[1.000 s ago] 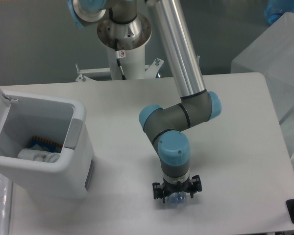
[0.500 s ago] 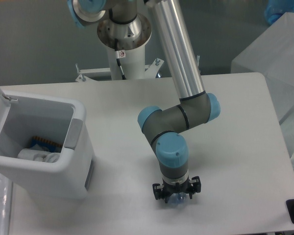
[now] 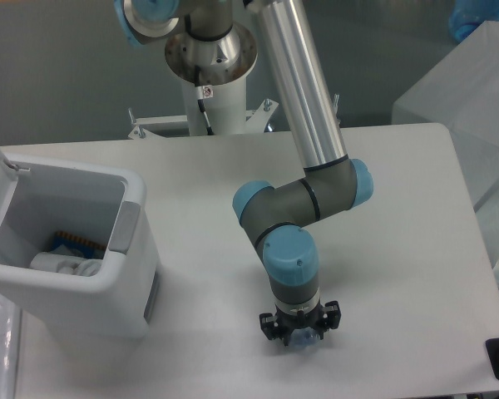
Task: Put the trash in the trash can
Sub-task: 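Lower the gripper around the bottle and close on it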
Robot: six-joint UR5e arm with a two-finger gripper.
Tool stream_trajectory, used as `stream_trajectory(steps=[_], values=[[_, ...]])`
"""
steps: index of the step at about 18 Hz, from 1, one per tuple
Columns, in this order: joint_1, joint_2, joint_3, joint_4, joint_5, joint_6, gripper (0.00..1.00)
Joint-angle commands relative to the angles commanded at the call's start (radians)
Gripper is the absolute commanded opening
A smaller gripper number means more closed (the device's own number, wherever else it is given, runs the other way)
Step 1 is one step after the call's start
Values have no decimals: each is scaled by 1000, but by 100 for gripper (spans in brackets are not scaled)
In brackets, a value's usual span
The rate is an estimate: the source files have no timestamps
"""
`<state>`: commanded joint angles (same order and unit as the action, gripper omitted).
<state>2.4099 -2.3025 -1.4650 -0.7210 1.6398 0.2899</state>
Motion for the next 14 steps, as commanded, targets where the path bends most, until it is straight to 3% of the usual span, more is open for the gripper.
stream_trajectory(steps=[14], values=[[-2, 15, 12, 0, -5, 2, 63]])
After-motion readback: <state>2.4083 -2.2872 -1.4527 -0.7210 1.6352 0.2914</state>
